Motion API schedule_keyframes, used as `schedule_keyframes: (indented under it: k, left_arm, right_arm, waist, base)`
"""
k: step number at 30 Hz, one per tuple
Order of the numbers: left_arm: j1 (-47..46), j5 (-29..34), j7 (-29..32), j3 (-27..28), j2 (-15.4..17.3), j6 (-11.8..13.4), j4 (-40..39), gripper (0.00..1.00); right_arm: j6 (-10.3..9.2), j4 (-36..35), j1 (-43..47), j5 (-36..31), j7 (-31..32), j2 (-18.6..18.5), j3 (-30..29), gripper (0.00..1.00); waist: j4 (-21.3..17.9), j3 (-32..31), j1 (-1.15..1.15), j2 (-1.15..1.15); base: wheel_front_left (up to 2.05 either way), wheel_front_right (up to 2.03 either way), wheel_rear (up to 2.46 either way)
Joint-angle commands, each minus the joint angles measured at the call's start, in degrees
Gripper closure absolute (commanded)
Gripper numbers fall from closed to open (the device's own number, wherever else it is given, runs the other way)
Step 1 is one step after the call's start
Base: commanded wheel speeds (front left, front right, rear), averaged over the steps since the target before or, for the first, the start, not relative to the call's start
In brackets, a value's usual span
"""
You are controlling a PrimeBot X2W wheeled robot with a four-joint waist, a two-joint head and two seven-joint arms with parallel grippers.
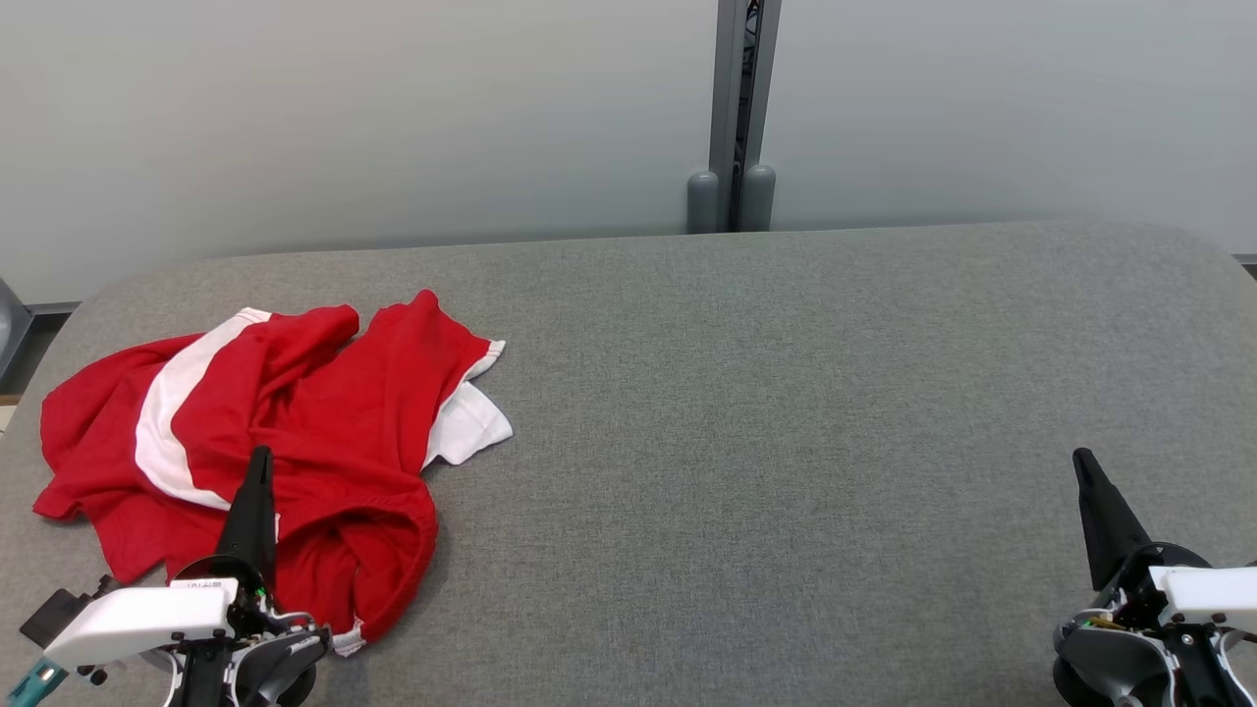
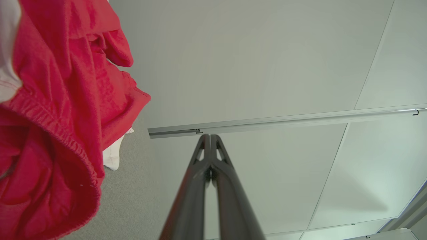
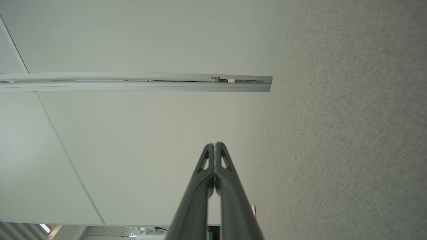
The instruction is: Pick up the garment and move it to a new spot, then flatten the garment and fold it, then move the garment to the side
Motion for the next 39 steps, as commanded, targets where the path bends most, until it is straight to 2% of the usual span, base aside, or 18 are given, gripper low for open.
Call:
schedule_keyframes:
  k: [1, 39]
  left_arm:
    - [-1.0, 0.0, 0.1, 0.2, 0.3, -0.3, -0.1, 1.0]
    - [-1.0, 0.0, 0.1, 0.2, 0.3, -0.3, -0.1, 1.0]
  right_arm:
    - [0.03, 0.1, -0.2, 0.1, 0.1, -0.5, 0.0, 1.0]
    - [0.03, 0.1, -0.2, 0.1, 0.1, -0.5, 0.0, 1.0]
  waist:
    - [0.0, 0.0, 0.0, 0.0]
    - [0.0, 0.0, 0.0, 0.0]
  base:
    - [0.0, 0.0, 0.0]
    - [0.0, 0.0, 0.0]
